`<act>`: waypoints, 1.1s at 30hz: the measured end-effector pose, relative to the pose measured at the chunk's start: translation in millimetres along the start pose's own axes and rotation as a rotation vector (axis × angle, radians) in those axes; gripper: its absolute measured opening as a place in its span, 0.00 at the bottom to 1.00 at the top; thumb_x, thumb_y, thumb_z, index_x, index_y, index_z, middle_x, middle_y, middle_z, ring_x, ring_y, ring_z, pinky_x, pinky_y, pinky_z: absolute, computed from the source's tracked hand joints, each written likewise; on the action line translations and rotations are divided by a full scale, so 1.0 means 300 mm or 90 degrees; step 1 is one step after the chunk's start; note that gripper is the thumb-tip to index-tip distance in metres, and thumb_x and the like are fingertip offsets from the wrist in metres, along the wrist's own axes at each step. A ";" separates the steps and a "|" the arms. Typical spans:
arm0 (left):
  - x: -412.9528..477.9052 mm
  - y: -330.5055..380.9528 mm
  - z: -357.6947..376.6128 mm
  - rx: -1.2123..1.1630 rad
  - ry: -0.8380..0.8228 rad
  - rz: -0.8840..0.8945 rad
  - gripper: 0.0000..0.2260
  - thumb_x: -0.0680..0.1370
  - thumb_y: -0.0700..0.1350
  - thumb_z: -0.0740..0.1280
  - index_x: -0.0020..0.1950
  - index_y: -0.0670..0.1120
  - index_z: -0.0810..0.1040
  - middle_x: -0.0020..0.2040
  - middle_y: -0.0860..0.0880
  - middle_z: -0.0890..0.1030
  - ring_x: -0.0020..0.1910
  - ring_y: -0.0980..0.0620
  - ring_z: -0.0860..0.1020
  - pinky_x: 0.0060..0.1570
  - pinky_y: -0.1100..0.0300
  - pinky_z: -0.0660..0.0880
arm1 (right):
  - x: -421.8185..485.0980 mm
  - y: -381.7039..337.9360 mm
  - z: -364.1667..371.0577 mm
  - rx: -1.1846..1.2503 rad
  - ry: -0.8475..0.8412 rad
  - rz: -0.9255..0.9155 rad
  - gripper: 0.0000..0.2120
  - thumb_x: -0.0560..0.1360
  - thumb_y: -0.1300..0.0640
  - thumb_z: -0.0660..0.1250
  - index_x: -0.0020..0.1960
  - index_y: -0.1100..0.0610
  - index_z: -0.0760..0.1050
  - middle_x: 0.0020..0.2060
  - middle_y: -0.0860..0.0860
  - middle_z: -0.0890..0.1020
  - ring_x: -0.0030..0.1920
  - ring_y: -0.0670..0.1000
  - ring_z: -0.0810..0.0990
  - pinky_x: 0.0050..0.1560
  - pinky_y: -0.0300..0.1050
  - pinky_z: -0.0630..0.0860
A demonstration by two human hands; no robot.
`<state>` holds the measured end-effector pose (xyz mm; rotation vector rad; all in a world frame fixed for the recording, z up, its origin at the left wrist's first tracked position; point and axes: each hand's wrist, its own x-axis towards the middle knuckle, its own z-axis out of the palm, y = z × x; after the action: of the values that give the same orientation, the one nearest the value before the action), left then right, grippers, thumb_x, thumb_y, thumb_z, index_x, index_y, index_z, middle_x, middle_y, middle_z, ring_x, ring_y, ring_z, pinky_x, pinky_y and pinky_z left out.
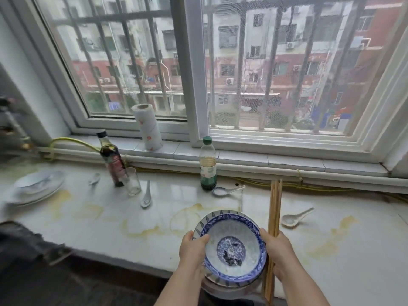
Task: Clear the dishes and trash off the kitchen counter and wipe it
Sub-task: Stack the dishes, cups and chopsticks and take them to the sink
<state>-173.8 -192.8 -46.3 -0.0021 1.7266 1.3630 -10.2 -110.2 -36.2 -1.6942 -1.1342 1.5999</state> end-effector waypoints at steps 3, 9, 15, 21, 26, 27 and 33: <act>-0.038 0.026 -0.067 -0.035 0.028 0.000 0.31 0.74 0.39 0.69 0.75 0.47 0.61 0.66 0.40 0.74 0.59 0.40 0.77 0.58 0.42 0.76 | -0.020 -0.009 0.060 -0.007 -0.037 -0.003 0.13 0.79 0.53 0.62 0.60 0.60 0.69 0.51 0.59 0.80 0.49 0.61 0.80 0.52 0.58 0.78; -0.059 0.068 -0.218 -0.082 0.059 0.009 0.30 0.75 0.35 0.68 0.75 0.45 0.62 0.60 0.41 0.76 0.50 0.44 0.79 0.48 0.48 0.79 | -0.051 -0.013 0.213 -0.049 -0.092 0.001 0.18 0.79 0.52 0.62 0.63 0.61 0.69 0.51 0.60 0.81 0.47 0.62 0.81 0.50 0.60 0.80; -0.045 0.111 -0.407 -0.130 0.060 0.003 0.28 0.76 0.33 0.67 0.74 0.44 0.62 0.47 0.42 0.79 0.39 0.46 0.80 0.28 0.59 0.76 | -0.103 -0.028 0.401 -0.086 -0.137 -0.003 0.17 0.78 0.51 0.63 0.61 0.61 0.70 0.48 0.61 0.82 0.45 0.62 0.82 0.48 0.60 0.81; -0.023 0.170 -0.606 -0.178 0.091 0.007 0.21 0.75 0.33 0.67 0.67 0.43 0.70 0.48 0.41 0.81 0.41 0.43 0.81 0.31 0.57 0.77 | -0.198 -0.056 0.593 -0.123 -0.193 -0.028 0.11 0.79 0.56 0.63 0.54 0.64 0.72 0.41 0.63 0.80 0.36 0.60 0.79 0.36 0.51 0.75; 0.012 0.209 -0.786 -0.220 0.148 0.017 0.27 0.76 0.35 0.67 0.73 0.46 0.66 0.61 0.40 0.77 0.49 0.43 0.80 0.36 0.56 0.77 | -0.276 -0.073 0.778 -0.152 -0.216 -0.052 0.11 0.78 0.55 0.63 0.53 0.63 0.73 0.43 0.63 0.81 0.38 0.61 0.80 0.38 0.52 0.76; 0.016 0.218 -0.825 -0.225 0.163 0.021 0.26 0.77 0.36 0.67 0.74 0.46 0.65 0.63 0.40 0.76 0.53 0.42 0.79 0.40 0.54 0.78 | -0.294 -0.074 0.817 -0.159 -0.224 -0.056 0.10 0.78 0.55 0.63 0.52 0.63 0.73 0.43 0.63 0.81 0.39 0.61 0.80 0.39 0.52 0.76; 0.043 0.228 -1.077 -0.249 0.184 0.056 0.17 0.77 0.37 0.64 0.66 0.45 0.74 0.55 0.42 0.81 0.52 0.41 0.81 0.54 0.43 0.78 | -0.411 -0.056 1.059 -0.187 -0.272 -0.105 0.11 0.78 0.55 0.63 0.56 0.62 0.73 0.47 0.61 0.81 0.46 0.61 0.81 0.50 0.57 0.78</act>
<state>-420.4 -409.5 -8.6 -0.3611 1.6755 1.8188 -316.2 -257.6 -4.6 -1.4111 -1.7453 1.8072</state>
